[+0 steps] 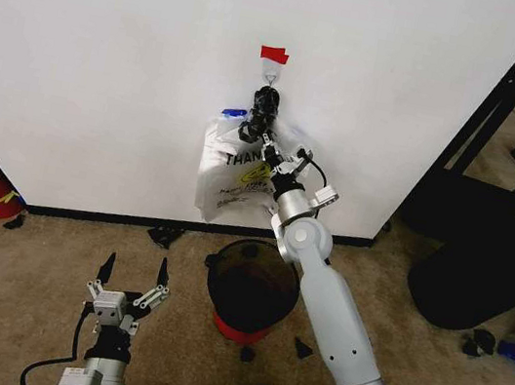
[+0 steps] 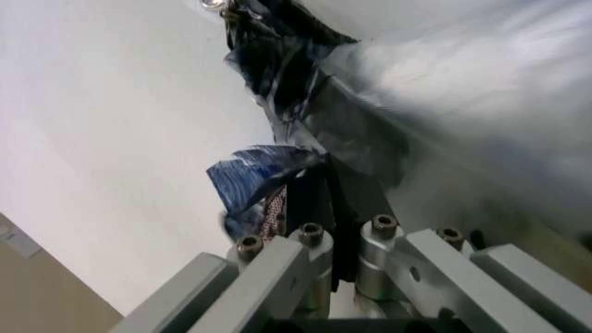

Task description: Pick up the garbage bag from the wall and place it over the trash bin.

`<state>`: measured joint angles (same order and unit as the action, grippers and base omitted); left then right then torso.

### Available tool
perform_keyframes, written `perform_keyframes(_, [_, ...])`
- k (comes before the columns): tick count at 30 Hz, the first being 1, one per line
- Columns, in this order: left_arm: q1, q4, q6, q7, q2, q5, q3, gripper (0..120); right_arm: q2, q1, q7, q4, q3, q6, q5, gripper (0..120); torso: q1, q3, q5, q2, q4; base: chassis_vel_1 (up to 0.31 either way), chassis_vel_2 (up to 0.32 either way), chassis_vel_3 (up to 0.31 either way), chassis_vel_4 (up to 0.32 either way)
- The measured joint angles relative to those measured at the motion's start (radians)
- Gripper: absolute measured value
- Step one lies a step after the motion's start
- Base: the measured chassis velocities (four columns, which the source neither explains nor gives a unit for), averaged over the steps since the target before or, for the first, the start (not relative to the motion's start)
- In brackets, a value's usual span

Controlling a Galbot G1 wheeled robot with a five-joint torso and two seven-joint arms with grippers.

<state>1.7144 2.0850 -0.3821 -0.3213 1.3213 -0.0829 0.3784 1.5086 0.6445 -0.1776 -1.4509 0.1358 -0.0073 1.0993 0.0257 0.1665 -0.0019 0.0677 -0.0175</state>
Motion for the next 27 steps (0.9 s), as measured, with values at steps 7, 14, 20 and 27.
perform_keyframes(7, [-0.002, -0.006, 0.000, 0.000, 0.000, 0.000, -0.007, 100, 0.000, 0.043, -0.005, -0.021, 0.008, 0.005, -0.021, 0, 0.000, 0.000, 0.0000, 0.000, 0.0000, 0.000, 0.000, 0.000, 0.000])
perform_keyframes(14, [-0.007, -0.014, 0.000, 0.000, -0.002, 0.002, -0.012, 100, -0.010, 0.087, -0.010, -0.055, 0.012, 0.009, -0.035, 0, 0.000, 0.000, 0.0000, 0.000, 0.0000, 0.000, 0.000, 0.000, 0.000])
perform_keyframes(20, [-0.008, -0.016, -0.001, 0.000, -0.001, 0.005, -0.015, 100, -0.019, 0.137, -0.016, -0.090, 0.015, 0.014, -0.048, 0, 0.000, 0.000, 0.0000, 0.000, -0.0001, 0.000, 0.000, 0.000, 0.000])
perform_keyframes(27, [-0.012, -0.017, -0.003, -0.001, -0.002, 0.006, -0.020, 100, -0.034, 0.207, -0.017, -0.154, 0.019, 0.028, -0.089, 0, 0.000, 0.000, 0.0001, 0.000, 0.0000, 0.000, 0.000, 0.000, 0.000])
